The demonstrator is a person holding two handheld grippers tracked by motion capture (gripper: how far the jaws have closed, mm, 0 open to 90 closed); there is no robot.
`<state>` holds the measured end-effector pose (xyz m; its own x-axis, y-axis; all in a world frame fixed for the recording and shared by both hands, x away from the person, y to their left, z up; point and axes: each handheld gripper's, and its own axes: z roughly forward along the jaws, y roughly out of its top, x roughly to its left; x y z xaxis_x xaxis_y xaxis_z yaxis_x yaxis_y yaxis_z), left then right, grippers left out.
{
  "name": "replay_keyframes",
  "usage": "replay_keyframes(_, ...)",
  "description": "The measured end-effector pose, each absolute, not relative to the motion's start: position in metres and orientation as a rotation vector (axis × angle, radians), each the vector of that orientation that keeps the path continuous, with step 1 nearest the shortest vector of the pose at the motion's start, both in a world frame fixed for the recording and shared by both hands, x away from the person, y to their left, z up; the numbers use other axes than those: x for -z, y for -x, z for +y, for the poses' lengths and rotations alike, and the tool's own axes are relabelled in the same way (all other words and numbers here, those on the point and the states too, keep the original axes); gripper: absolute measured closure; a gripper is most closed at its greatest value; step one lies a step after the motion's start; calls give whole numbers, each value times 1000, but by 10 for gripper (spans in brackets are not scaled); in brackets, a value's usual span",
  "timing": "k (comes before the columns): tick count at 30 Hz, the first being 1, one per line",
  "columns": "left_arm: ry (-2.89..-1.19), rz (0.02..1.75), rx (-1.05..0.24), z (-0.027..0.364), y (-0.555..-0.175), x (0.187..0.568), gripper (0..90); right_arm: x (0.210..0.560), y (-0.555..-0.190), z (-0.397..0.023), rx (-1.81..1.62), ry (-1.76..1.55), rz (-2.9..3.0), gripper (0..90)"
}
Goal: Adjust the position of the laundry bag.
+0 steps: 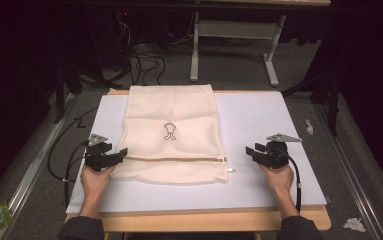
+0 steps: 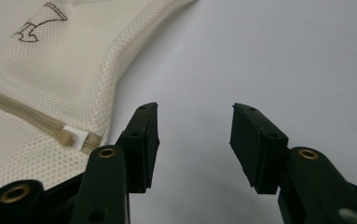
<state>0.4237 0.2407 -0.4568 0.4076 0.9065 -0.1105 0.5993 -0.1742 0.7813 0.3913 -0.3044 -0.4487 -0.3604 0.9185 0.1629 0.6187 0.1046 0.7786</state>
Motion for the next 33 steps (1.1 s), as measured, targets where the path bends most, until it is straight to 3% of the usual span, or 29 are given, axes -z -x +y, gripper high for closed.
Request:
replay_keyframes(15, -1906, 1339, -487, 234, -435, 457, 328, 440, -422, -257, -1129, -1511, 2181, 546)
replay_keyframes(33, -1923, 1460, -447, 229, -456, 472, 350, 455, -446, -213, -1028, -1537, 2349, 487)
